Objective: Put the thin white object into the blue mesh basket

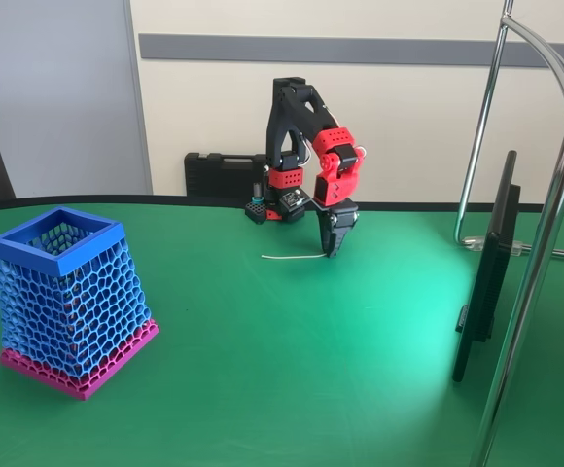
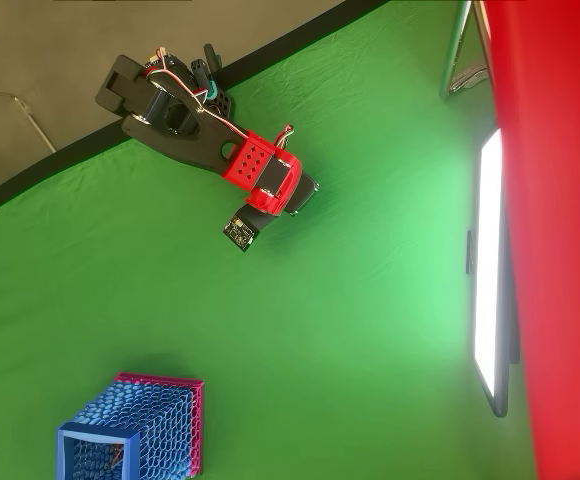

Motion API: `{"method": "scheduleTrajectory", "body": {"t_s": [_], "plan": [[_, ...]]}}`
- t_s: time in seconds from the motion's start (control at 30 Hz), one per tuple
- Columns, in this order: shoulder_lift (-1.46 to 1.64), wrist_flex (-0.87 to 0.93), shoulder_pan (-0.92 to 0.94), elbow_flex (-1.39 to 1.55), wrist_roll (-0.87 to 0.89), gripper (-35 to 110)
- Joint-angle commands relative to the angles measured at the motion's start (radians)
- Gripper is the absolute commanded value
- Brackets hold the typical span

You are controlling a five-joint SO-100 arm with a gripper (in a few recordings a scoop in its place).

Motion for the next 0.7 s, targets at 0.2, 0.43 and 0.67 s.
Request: {"method": "scheduleTrajectory", "body": {"t_s": [0.2,0.43,0.67], "plan": [[-0.015,-0.005,0.002,-0.043,0.005,5],[-0.011,-0.005,0.012,-0.054,0.0,4],[0.055,0.008,0.043,-0.077,-0.023,2]]}}
